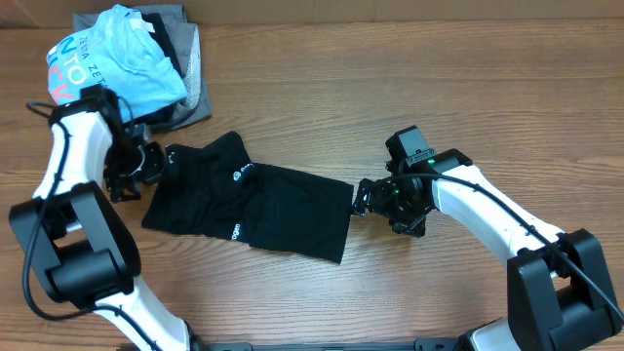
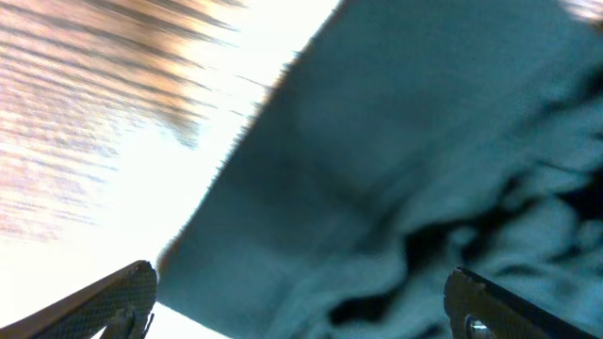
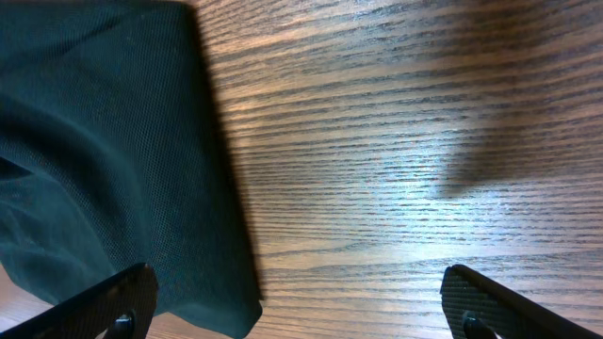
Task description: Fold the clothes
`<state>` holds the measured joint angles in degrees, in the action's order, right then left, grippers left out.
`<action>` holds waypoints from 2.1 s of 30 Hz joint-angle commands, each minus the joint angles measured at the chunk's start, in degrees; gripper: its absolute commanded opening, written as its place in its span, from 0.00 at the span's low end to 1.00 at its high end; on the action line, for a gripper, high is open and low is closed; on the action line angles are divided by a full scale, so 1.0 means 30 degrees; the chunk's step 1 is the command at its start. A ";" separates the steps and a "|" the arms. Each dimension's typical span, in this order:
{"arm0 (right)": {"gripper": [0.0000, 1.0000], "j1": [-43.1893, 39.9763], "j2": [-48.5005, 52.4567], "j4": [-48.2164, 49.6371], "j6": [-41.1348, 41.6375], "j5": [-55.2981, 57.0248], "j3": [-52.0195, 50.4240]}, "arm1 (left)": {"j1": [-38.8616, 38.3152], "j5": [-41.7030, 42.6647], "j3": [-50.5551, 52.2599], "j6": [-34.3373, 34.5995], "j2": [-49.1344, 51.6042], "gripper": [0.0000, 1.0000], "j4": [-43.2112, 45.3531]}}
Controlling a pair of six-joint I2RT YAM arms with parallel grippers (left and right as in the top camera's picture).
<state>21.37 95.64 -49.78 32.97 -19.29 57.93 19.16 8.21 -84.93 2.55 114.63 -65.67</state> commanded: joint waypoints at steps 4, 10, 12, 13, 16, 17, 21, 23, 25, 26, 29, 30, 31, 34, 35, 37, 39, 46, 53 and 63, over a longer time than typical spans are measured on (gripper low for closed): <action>1.00 -0.0022 -0.0087 0.0073 -0.0153 -0.0175 -0.0095 | 0.0357 0.2310 -0.0423 -0.2229 0.1042 1.00 0.1333; 1.00 -0.0022 -0.0087 0.0029 -0.0146 -0.0182 -0.0095 | 0.0036 0.3803 -0.0401 -0.2441 0.1231 1.00 0.2914; 1.00 -0.0022 -0.0087 -0.0022 -0.0146 -0.0182 -0.0095 | -0.0109 0.3781 -0.0379 -0.2936 0.1457 1.00 0.2951; 1.00 -0.0022 -0.0087 -0.0022 -0.0146 -0.0182 -0.0095 | -0.0168 0.3774 -0.0372 -0.3038 0.1661 1.00 0.2929; 1.00 -0.0022 -0.0087 -0.0015 -0.0153 -0.0175 -0.0095 | -0.0204 0.3759 -0.0364 -0.3300 0.2375 1.00 0.2951; 1.00 -0.0022 -0.0087 -0.0029 -0.0153 -0.0175 -0.0095 | -0.0204 0.3759 -0.0364 -0.3300 0.2616 1.00 0.3002; 1.00 -0.0022 -0.0087 -0.0262 -0.0168 -0.0175 -0.0095 | -0.0146 0.3781 -0.0364 -0.3308 0.3286 1.00 0.3038; 1.00 -0.0022 -0.0087 -0.0284 -0.0168 -0.0175 -0.0095 | -0.0153 0.3840 -0.0364 -0.3300 0.3541 1.00 0.2900; 1.00 -0.0022 -0.0087 -0.0124 -0.0153 -0.0175 -0.0095 | -0.0277 0.4299 -0.0350 -0.3424 0.3577 0.91 0.2484; 1.00 -0.0022 -0.0087 -0.0007 -0.0146 -0.0182 -0.0095 | -0.0357 0.4401 -0.0350 -0.3417 0.3577 0.85 0.2288; 1.00 -0.0022 -0.0087 0.0219 -0.0146 -0.0189 -0.0095 | -0.0743 0.4801 -0.0350 -0.3381 0.3577 0.53 0.1596; 1.00 -0.0022 -0.0087 0.0233 -0.0146 -0.0182 -0.0095 | -0.0954 0.4787 -0.0350 -0.3257 0.3577 0.40 0.1355; 1.00 -0.0022 -0.0087 0.0226 -0.0146 -0.0189 -0.0095 | -0.1144 0.4787 -0.0350 -0.3191 0.3577 0.26 0.1144; 1.00 -0.0022 -0.0087 0.0095 -0.0153 -0.0182 -0.0095 | -0.1829 0.4794 -0.0357 -0.3045 0.3570 0.04 0.0641; 1.00 -0.0022 -0.0087 0.0066 -0.0146 -0.0182 -0.0095 | -0.2069 0.4794 -0.0357 -0.3045 0.3497 0.04 0.0539; 1.00 -0.0022 -0.0087 0.0058 -0.0153 -0.0182 -0.0095 | -0.2499 0.4787 -0.0357 -0.2878 0.3315 0.04 0.0452; 1.00 -0.0022 -0.0087 0.0080 -0.0138 -0.0423 -0.0095 | -0.2834 0.4779 -0.0364 -0.2470 0.2922 0.04 0.0459; 1.00 0.0408 -0.0087 0.0590 -0.0138 -0.1115 -0.0102 | -0.3876 0.5268 -0.0364 -0.1202 0.0036 0.04 0.0000; 1.00 0.0736 0.0248 0.1035 0.0656 -0.1333 -0.0219 | -0.5712 0.5639 -0.0364 -0.1100 -0.3993 0.04 -0.0182; 1.00 0.0729 0.2565 0.2164 0.0488 -0.3344 -0.0219 | -0.9828 0.5442 -0.0357 0.0860 -0.5107 0.04 -0.1158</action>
<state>23.38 102.21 -44.25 34.48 -26.44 57.76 -6.70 23.77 -86.15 3.11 99.57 -68.84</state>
